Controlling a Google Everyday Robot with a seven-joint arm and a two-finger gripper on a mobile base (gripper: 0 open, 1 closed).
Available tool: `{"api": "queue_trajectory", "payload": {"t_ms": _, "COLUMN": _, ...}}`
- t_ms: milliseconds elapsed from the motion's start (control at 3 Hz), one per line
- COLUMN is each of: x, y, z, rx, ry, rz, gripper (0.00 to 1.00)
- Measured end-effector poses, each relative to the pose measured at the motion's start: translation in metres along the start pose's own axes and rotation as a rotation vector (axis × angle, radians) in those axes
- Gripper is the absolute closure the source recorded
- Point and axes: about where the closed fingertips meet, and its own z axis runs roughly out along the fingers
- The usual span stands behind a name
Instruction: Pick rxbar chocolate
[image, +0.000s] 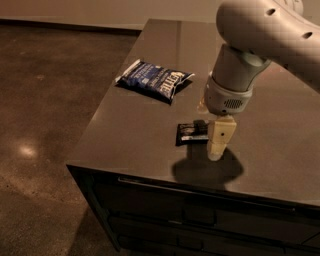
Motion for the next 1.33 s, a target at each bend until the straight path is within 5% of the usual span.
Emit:
{"api": "queue_trajectory", "payload": {"t_ms": 1000, "x": 0.005, "y": -0.009, "z": 0.005, "rx": -0.034, "ry": 0.021, "rz": 0.045, "gripper": 0.88}}
{"api": "queue_trajectory", "payload": {"t_ms": 1333, "x": 0.006, "y": -0.013, "z": -0.010, "rx": -0.014, "ry": 0.001, "rz": 0.070, "gripper": 1.00}}
